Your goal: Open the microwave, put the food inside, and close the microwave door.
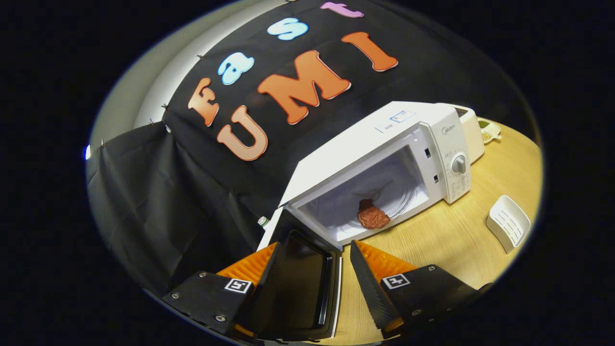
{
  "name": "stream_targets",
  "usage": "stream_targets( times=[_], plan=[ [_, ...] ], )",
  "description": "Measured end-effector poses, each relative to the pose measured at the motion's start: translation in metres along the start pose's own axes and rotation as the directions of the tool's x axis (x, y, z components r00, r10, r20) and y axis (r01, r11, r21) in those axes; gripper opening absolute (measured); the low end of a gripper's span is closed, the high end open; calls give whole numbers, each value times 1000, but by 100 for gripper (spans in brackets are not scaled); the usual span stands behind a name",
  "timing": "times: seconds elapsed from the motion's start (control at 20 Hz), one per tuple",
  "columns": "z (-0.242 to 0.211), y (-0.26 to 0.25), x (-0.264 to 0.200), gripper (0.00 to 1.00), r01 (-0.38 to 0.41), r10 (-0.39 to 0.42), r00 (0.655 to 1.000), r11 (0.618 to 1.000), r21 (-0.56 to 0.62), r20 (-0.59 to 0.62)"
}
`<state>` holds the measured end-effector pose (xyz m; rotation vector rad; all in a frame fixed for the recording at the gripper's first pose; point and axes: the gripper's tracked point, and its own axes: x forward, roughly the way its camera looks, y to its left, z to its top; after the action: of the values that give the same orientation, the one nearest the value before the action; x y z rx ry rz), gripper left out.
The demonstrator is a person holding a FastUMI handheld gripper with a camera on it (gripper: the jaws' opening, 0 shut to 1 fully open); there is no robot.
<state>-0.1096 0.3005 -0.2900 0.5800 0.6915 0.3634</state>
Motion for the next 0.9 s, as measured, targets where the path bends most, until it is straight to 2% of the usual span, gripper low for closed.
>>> stream_targets(
  times=[0.15,0.4,0.55,0.65,0.9],
  plan=[
    [0,30,-24,83,-18,23,999,993,-115,41],
    [-14,84,-57,66,-51,81,992,956,-288,96],
    [-48,117,-67,49,-112,136,990,922,-370,39],
    [-69,143,-73,40,-172,188,982,898,-404,0],
    [-134,180,-68,31,-278,236,960,850,-448,-149]
  ],
)
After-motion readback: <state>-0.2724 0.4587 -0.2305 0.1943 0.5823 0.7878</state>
